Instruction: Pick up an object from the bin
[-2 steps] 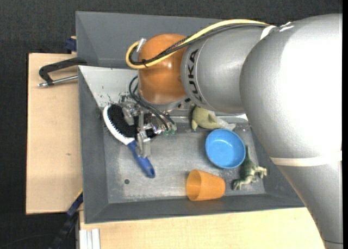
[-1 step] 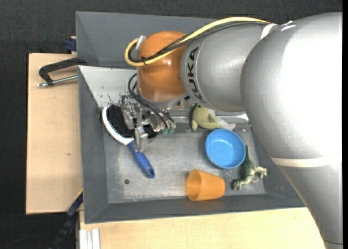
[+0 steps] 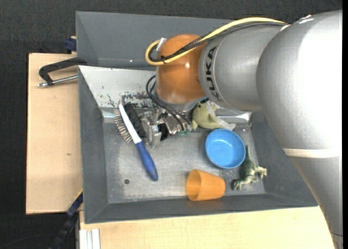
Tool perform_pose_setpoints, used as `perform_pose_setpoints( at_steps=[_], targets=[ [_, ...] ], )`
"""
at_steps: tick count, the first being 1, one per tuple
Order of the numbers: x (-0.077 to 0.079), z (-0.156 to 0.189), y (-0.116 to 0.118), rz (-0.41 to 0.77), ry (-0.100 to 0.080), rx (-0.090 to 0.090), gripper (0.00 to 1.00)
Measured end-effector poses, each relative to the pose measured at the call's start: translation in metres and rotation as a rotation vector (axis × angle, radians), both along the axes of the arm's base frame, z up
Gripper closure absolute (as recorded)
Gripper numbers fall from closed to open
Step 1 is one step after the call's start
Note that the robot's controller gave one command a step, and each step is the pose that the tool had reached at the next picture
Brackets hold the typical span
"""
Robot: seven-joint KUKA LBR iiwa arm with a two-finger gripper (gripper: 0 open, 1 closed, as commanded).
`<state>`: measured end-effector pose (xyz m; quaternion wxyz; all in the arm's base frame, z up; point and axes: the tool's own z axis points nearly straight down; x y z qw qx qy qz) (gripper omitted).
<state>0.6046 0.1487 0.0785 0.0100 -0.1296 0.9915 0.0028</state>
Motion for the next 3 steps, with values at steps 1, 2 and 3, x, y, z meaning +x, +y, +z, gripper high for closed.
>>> perform_pose_setpoints(
  at_steps=[1, 2, 3],
  targets=[
    [-0.003, -0.004, 0.039, -0.225, 0.017, -0.005, 1.00],
    [-0.026, 0.118, 0.032, -0.216, 0.007, 0.000, 1.00],
    [-0.028, 0.113, 0.033, -0.214, 0.015, -0.003, 0.00]
  ],
)
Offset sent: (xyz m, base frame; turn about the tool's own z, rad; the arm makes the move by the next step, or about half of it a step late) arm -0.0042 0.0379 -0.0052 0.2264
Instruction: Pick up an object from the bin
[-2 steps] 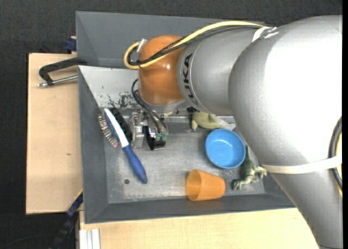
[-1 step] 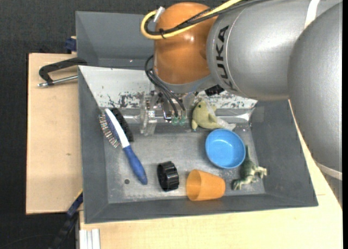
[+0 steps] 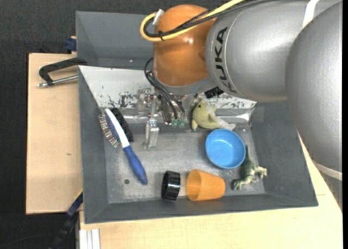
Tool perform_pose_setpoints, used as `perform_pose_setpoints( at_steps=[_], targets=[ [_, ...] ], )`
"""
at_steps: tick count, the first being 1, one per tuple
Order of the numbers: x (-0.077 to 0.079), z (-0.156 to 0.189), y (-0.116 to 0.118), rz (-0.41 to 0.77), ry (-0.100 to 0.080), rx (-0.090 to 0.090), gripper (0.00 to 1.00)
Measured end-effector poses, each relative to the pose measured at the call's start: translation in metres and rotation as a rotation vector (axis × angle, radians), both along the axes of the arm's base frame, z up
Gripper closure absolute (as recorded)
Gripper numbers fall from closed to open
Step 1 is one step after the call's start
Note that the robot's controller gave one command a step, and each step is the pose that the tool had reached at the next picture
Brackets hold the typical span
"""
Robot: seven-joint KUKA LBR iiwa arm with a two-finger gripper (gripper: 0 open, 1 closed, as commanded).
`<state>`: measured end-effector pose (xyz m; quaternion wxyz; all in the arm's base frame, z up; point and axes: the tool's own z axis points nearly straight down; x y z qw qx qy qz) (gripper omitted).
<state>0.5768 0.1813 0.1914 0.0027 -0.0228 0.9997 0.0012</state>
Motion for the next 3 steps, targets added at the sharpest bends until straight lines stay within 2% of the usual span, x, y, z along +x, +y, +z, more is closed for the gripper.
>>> perform_pose_setpoints(
  at_steps=[1, 2, 3],
  targets=[
    [-0.0095, -0.1169, 0.0030, 0.044, 0.014, -0.004, 0.00],
    [-0.0099, -0.1106, 0.0023, 0.044, 0.026, -0.008, 1.00],
    [-0.0060, -0.1117, 0.0032, 0.043, 0.002, -0.001, 0.00]
  ],
)
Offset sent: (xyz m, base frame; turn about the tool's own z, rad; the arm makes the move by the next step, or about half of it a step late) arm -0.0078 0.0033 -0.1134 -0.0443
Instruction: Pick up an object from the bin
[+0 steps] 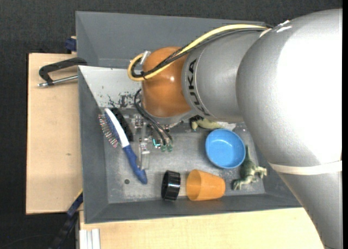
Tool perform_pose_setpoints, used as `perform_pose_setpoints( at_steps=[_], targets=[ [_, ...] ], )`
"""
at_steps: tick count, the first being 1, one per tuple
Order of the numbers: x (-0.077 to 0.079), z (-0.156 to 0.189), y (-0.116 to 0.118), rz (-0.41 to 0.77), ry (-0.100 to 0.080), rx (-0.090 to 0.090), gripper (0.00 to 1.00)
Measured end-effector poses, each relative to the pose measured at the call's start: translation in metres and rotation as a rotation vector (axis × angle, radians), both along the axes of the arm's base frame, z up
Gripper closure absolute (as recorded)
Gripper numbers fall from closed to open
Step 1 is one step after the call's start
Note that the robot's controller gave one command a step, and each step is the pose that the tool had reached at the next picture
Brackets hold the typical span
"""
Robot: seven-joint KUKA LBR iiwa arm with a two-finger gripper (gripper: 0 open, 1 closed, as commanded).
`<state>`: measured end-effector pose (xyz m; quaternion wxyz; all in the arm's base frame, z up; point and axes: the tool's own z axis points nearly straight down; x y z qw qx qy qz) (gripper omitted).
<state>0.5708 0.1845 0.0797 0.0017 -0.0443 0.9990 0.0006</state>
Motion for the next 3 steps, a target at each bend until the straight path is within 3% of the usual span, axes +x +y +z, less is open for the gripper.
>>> perform_pose_setpoints(
  at_steps=[1, 2, 3],
  targets=[
    [-0.024, -0.007, 0.014, 0.452, 0.002, -0.021, 0.00],
    [-0.018, 0.083, 0.008, 0.514, -0.013, -0.001, 0.00],
    [0.012, 0.084, -0.021, 0.714, -0.007, -0.004, 0.00]
  ],
)
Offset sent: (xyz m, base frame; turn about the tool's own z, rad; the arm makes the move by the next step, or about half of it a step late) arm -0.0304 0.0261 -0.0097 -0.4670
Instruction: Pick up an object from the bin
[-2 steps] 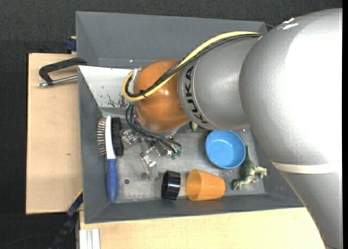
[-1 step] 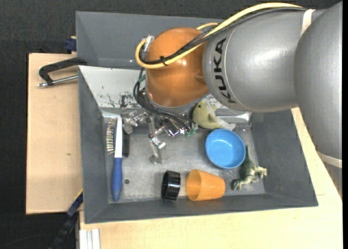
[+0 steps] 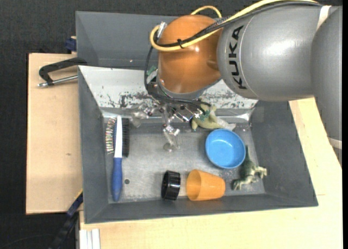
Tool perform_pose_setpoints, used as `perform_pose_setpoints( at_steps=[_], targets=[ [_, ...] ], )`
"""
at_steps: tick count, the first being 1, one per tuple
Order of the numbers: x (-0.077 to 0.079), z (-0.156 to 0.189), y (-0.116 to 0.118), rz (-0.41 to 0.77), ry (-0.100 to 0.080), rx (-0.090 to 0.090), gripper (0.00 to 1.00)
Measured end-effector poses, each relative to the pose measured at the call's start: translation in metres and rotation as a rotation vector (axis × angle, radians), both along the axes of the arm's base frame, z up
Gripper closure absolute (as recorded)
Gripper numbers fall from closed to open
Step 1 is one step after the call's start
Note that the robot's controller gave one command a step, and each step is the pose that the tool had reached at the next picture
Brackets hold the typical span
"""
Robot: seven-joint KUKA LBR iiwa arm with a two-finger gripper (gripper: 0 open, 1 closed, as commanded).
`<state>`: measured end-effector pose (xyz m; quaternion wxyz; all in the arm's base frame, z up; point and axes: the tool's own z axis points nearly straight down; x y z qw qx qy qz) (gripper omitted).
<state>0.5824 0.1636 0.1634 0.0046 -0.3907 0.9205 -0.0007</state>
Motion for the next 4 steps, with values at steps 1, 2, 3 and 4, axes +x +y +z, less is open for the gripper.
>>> perform_pose_setpoints(
  at_steps=[1, 2, 3, 4],
  targets=[
    [-0.062, -0.030, -0.055, 0.014, 0.016, -0.005, 0.00],
    [-0.087, -0.075, -0.065, 0.053, 0.016, -0.002, 0.00],
    [-0.085, -0.073, -0.064, 0.054, 0.008, 0.000, 1.00],
    [-0.038, 0.142, -0.103, 0.060, -0.007, -0.001, 1.00]
  ],
)
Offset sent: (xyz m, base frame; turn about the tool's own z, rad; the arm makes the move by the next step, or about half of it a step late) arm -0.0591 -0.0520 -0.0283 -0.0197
